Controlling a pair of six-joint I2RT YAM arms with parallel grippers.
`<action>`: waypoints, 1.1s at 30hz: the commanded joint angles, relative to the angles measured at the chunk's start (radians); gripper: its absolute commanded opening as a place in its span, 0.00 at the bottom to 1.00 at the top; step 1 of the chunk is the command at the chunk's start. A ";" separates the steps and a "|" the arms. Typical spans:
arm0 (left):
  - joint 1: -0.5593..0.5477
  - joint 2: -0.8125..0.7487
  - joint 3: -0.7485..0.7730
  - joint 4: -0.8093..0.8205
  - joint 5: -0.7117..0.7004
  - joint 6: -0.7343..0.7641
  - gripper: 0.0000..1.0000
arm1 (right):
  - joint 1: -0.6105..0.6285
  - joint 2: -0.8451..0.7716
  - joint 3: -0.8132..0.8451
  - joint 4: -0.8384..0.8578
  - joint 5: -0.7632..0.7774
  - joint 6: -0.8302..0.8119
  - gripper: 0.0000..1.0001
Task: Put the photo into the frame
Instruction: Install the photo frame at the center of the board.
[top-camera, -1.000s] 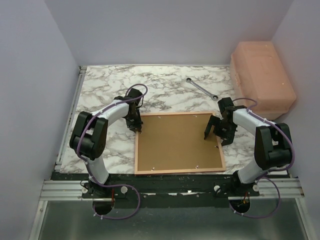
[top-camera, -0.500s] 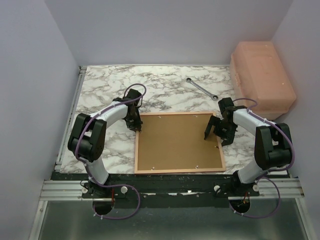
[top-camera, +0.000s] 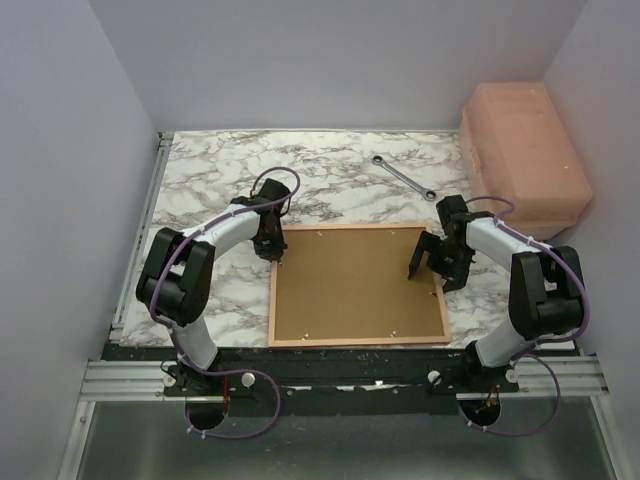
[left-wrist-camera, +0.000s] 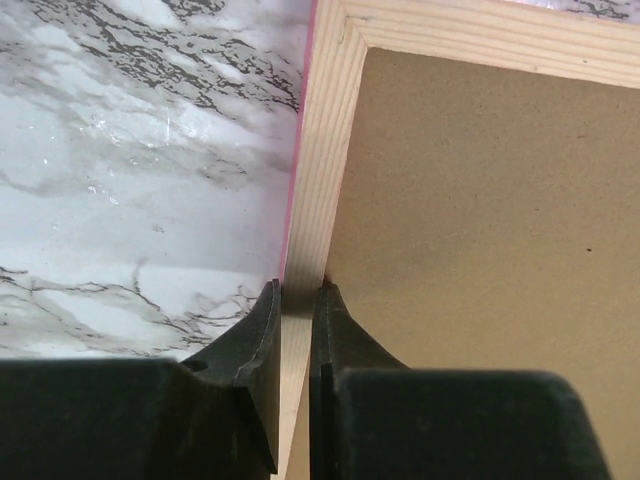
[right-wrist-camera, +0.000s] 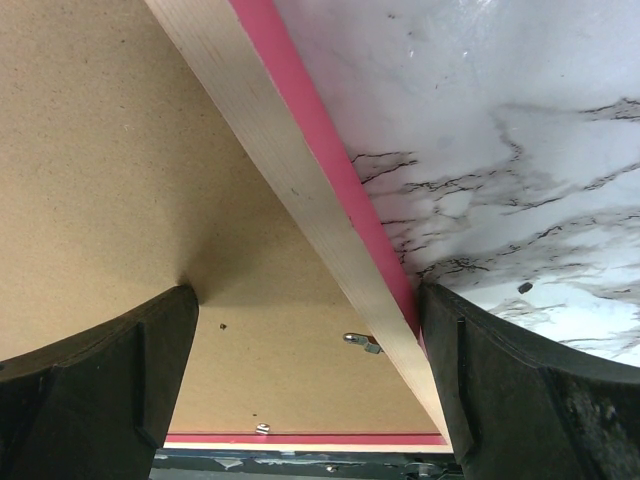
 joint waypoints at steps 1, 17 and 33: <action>-0.022 0.011 0.003 -0.016 0.044 0.040 0.10 | 0.004 -0.018 -0.013 0.015 -0.049 0.024 1.00; -0.003 -0.140 -0.113 -0.023 0.166 0.025 0.57 | -0.009 -0.063 -0.035 -0.020 -0.025 0.043 1.00; -0.002 -0.240 -0.326 0.061 0.358 -0.024 0.54 | -0.004 0.064 0.060 0.053 -0.211 0.016 1.00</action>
